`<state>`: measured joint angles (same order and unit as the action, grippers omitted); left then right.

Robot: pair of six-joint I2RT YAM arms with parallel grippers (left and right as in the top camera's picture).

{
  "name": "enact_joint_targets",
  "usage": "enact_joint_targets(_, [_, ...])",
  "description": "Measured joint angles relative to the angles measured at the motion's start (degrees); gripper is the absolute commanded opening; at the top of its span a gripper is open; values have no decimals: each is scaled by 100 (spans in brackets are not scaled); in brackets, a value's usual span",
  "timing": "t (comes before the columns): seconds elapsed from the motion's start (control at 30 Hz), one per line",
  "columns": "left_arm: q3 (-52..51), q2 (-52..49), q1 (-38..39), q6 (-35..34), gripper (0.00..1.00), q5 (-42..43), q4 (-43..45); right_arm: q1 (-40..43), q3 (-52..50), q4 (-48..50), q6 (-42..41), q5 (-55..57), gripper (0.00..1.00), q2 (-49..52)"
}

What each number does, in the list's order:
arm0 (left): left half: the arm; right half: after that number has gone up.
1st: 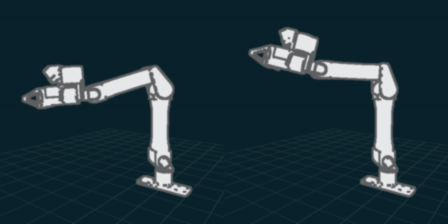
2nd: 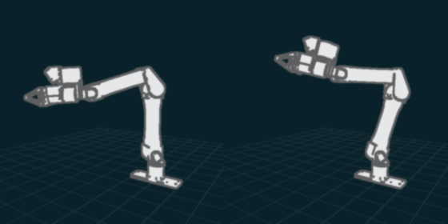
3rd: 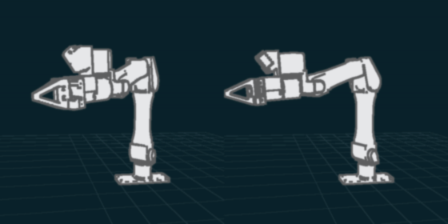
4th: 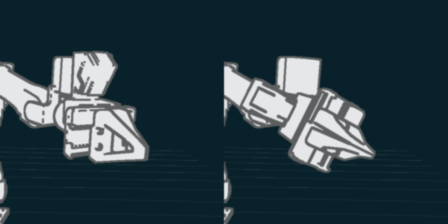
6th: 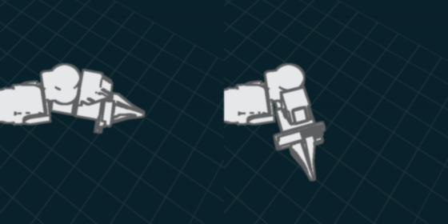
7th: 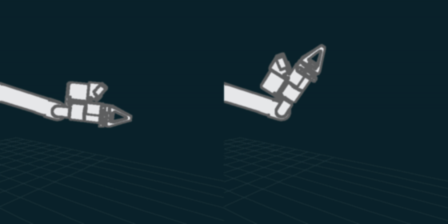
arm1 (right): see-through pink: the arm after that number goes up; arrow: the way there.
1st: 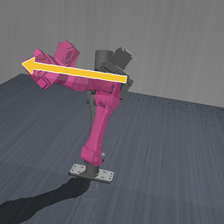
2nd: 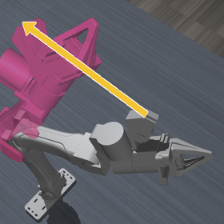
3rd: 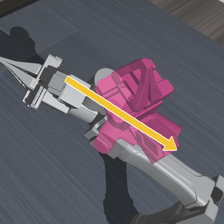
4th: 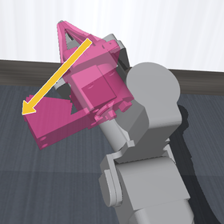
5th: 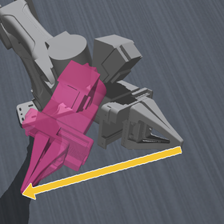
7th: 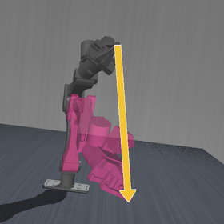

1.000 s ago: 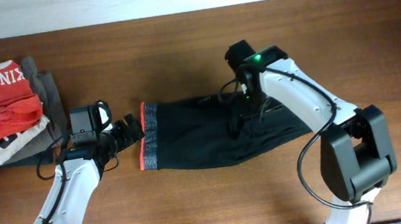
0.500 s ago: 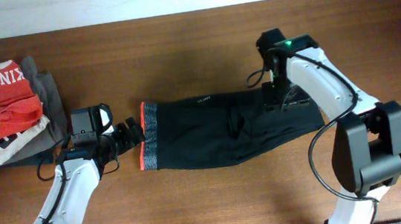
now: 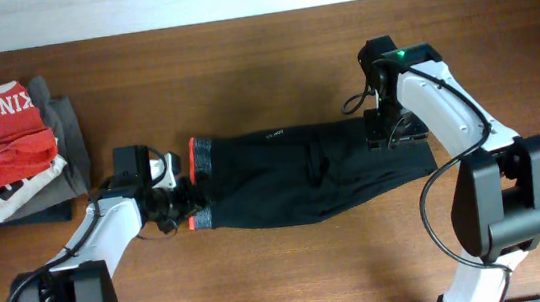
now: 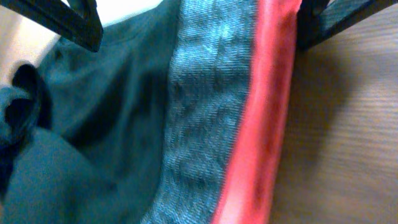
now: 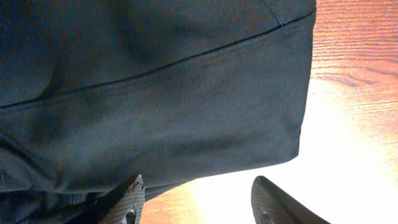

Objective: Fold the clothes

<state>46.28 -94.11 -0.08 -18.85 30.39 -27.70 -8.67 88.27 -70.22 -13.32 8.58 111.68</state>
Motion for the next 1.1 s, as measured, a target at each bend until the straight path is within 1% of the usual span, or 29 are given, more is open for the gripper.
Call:
enact_joint_targets(0.07, [17,-15,-39,-66,99,208,-459,0,0,-2,4,0,60,0])
enact_joint_targets(0.17, [13,-15,-249,-468,99,240,-1335,0,0,-7,15,0,60,0])
enact_joint_targets(0.37, [-17,-68,-857,-1167,99,280,-1725,0,0,-55,120,0,60,0])
enact_joint_targets(0.5, [-101,-140,-861,-1366,99,636,-1952,0,0,-72,245,2,59,0])
enact_joint_targets(0.63, [-116,-142,-568,-1641,99,813,-1803,0,0,-136,302,0,60,0])
enact_joint_targets(0.8, [-184,-142,-195,-2203,99,903,-1093,0,0,-240,304,0,60,0])
enact_joint_targets(0.97, [-254,-111,-101,-2736,99,852,-688,0,0,-238,308,0,59,0])
enact_joint_targets(1.1, [-291,-66,-90,-2940,98,839,-188,0,0,-240,310,0,59,0])
